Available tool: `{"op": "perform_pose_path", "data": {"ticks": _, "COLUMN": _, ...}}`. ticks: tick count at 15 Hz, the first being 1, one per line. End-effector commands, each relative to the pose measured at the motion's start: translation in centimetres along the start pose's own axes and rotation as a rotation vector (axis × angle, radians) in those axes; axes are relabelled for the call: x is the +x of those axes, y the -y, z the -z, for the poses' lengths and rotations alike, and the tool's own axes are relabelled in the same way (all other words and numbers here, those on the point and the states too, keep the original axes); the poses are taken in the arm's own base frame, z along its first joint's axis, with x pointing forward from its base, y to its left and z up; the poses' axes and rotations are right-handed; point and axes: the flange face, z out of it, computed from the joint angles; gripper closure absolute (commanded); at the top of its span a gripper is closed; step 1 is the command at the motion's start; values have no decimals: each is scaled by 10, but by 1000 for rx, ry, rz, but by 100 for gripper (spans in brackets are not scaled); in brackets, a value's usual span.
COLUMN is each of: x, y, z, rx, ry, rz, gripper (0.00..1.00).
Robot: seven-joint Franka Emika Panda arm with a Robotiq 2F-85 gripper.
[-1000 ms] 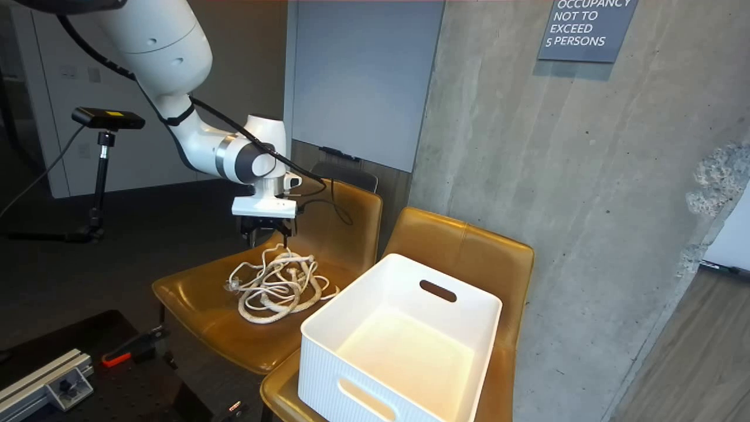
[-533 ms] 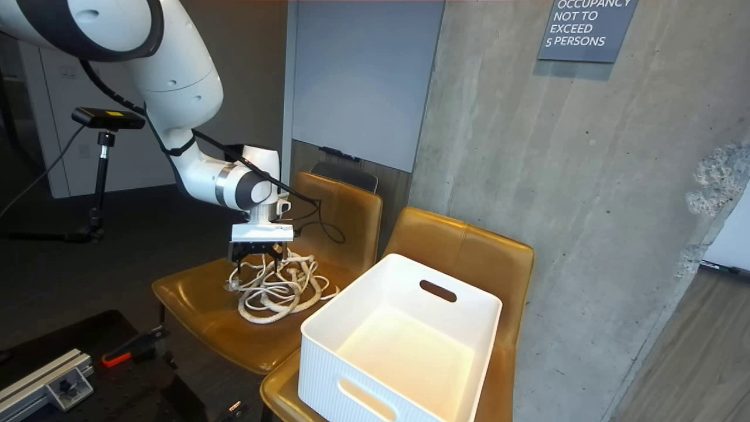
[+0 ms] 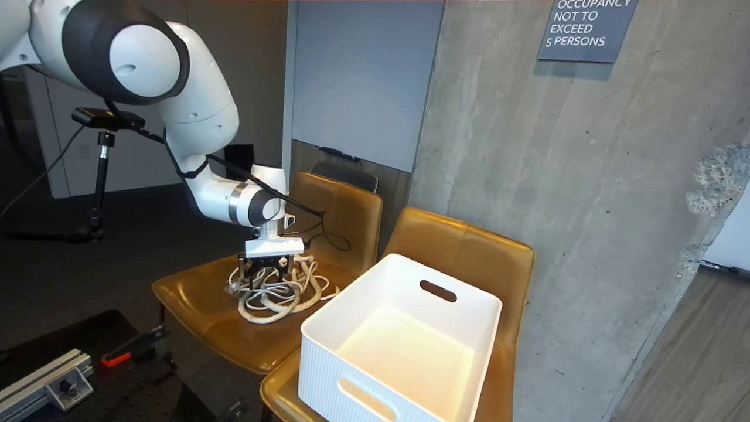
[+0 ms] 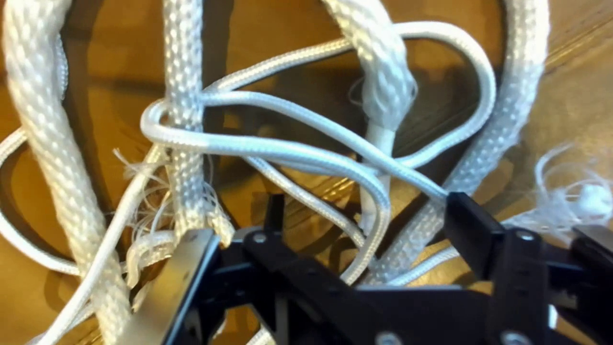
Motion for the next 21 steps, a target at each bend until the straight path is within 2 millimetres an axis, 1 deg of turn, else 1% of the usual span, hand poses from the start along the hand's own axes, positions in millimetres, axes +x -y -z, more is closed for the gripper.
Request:
{"op": "perform_pose_path", "data": {"ticks": 1, "x": 0, "y": -21, "z": -6, "rx": -12, "ry": 14, "rz": 22, "gripper": 48}}
{"op": "perform_pose_path", "data": {"ticks": 3, "x": -2, "y": -23, "z": -8, "rx": -7, "ry": 17, "rz": 9, "gripper": 64}}
{"op": "perform_pose_path", "data": {"ticks": 5, "x": 1, "y": -24, "z": 1, "rx": -7, "ry": 16, "rz": -5, "gripper": 79}}
{"op": "perform_pose_path", "data": {"ticks": 7, "x": 7, "y": -26, "z": 33, "rx": -17, "ry": 8, "rz": -32, "gripper": 92}}
{"op": "perform_pose_path", "data": {"ticks": 8, "x": 10, "y": -29, "z": 55, "rx": -21, "ry": -2, "rz": -44, "gripper": 99}}
{"op": "perform_pose_path", "data": {"ticks": 9, "x": 11, "y": -32, "z": 81, "rx": -30, "ry": -10, "rz": -61, "gripper": 100}}
{"op": "perform_pose_path", "data": {"ticks": 11, "x": 12, "y": -39, "z": 125, "rx": -52, "ry": -28, "rz": -95, "gripper": 100}}
{"op": "perform_pose_path", "data": {"ticks": 13, "x": 8, "y": -46, "z": 178, "rx": -88, "ry": -45, "rz": -129, "gripper": 99}}
{"op": "perform_pose_path", "data": {"ticks": 17, "x": -11, "y": -61, "z": 290, "rx": -198, "ry": -84, "rz": -191, "gripper": 99}}
{"op": "perform_pose_path", "data": {"ticks": 21, "x": -42, "y": -81, "z": 401, "rx": -322, "ry": -139, "rz": -283, "gripper": 99}}
